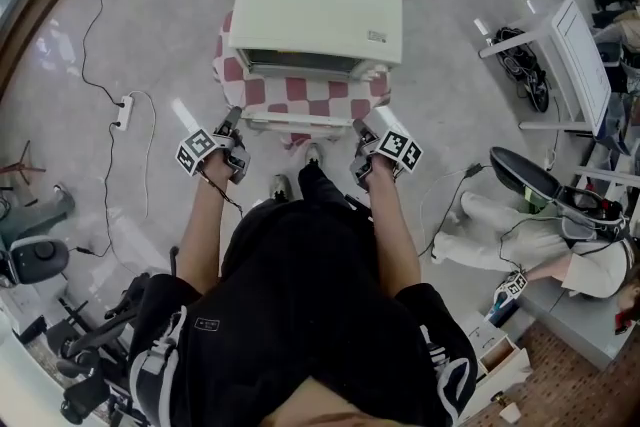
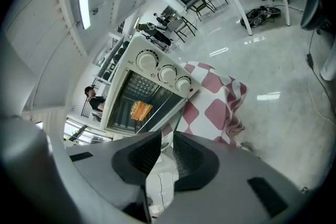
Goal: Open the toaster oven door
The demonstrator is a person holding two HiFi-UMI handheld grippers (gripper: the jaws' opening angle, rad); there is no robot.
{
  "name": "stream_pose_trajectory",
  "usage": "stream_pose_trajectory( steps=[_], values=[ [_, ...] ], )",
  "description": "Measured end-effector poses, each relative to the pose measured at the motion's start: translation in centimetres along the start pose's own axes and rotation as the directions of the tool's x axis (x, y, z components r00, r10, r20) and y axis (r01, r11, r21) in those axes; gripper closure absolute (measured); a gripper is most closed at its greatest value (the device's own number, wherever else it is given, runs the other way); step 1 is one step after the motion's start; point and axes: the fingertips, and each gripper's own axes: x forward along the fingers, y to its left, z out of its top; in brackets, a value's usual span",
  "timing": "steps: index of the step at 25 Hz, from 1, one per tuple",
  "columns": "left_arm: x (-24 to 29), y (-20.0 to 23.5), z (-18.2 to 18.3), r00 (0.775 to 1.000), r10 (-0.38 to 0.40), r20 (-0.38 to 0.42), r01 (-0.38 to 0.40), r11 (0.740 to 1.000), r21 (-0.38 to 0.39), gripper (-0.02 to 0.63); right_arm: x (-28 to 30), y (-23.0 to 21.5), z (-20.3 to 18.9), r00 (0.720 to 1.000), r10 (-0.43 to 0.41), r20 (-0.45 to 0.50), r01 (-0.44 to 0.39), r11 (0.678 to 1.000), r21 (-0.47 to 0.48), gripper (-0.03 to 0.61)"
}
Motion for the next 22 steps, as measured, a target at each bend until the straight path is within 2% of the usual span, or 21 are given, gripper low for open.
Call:
stream_pose_trajectory(
  steps=[2,4,5,16,22],
  values=[
    [0.7,0.0,-0.5,0.999,0.001,-0.044,-0.001,1.0,0.017,0.411,0.1,0.0,-0.1,1.0,0.0,-0.002,0.0,1.0,-0.002,0.489],
    [1.0,0.1,-0.9,0.997,0.015,-0.071,-0.012,0.999,0.037,0.509,0.2,-0.2,-0.2,1.0,-0.003,-0.006,0.002,1.0,-0.005,0.489],
    [1.1,0.2,-1.1,0.997,0.027,-0.076,-0.024,0.999,0.041,0.528,0.2,-0.4,-0.3,1.0,-0.005,-0.01,0.005,1.0,-0.003,0.491],
    [1.0,3.9,-2.9,0.973,0.163,-0.165,-0.147,0.984,0.102,0.554,1.0,-3.5,-2.8,0.994,-0.084,-0.066,0.084,0.996,-0.013,0.502],
    [1.4,5.9,-3.8,0.948,0.23,-0.218,-0.186,0.961,0.205,0.541,1.9,-5.3,-4.0,0.984,-0.132,-0.116,0.129,0.991,-0.029,0.503]
  ],
)
